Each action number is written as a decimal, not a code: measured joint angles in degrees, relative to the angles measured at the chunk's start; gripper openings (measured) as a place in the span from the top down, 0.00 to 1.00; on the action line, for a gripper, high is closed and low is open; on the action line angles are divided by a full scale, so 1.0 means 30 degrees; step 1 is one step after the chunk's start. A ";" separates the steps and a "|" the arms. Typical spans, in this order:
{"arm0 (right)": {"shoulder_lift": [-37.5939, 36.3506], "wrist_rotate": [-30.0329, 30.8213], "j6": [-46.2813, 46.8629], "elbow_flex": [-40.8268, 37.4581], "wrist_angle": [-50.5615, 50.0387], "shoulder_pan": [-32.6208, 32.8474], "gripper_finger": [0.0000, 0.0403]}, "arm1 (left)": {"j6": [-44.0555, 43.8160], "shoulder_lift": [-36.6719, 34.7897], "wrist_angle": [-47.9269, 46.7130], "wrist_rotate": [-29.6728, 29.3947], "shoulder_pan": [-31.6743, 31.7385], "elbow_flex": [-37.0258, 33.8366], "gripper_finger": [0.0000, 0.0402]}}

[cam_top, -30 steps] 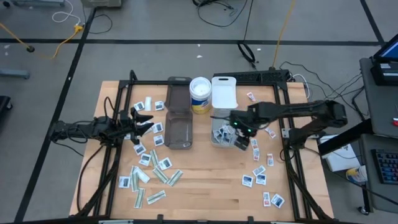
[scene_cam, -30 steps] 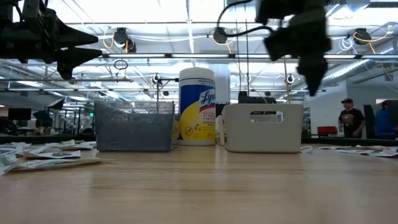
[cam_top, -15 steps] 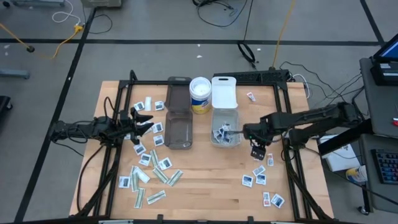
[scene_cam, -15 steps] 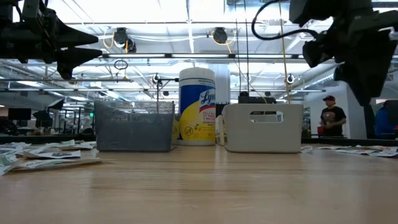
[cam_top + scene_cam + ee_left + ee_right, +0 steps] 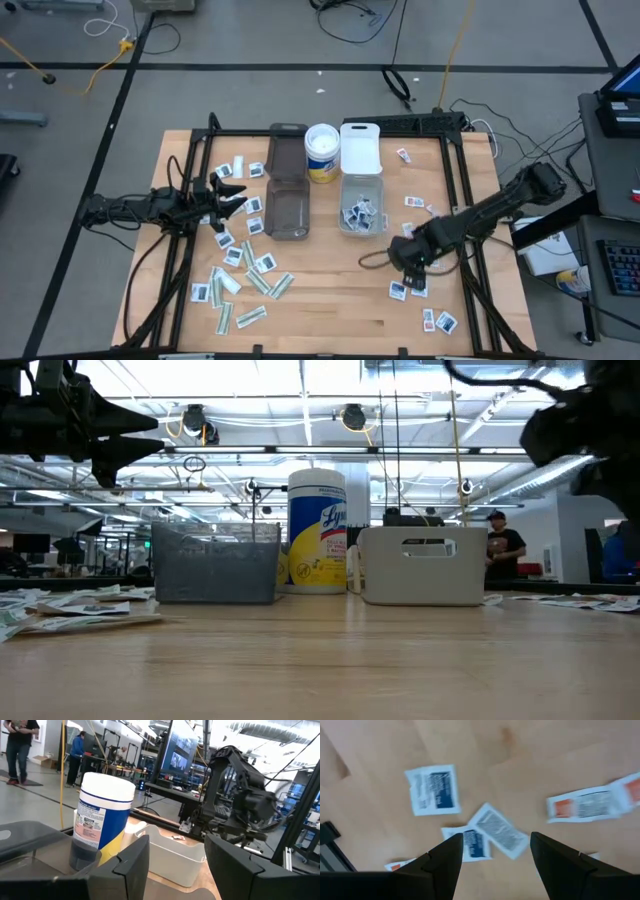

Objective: Pick & Place First Aid Supplies
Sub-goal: Put the top left alcohol pad into the gray bin

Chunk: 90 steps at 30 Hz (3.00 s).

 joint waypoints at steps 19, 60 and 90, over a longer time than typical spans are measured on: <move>0.4332 0.0986 0.1879 0.2816 0.2868 0.3722 0.44 | -0.0007 0.0000 0.0000 0.0000 0.0000 0.0007 0.51; 0.5581 0.2513 -0.0830 0.3331 0.1774 0.2767 0.99 | -0.0001 -0.0001 -0.0006 0.0000 0.0000 0.0007 0.51; 0.4724 0.0866 -0.8487 0.8908 -0.3684 -0.7549 1.00 | 0.0000 -0.0001 0.0000 0.0000 0.0000 0.0002 0.51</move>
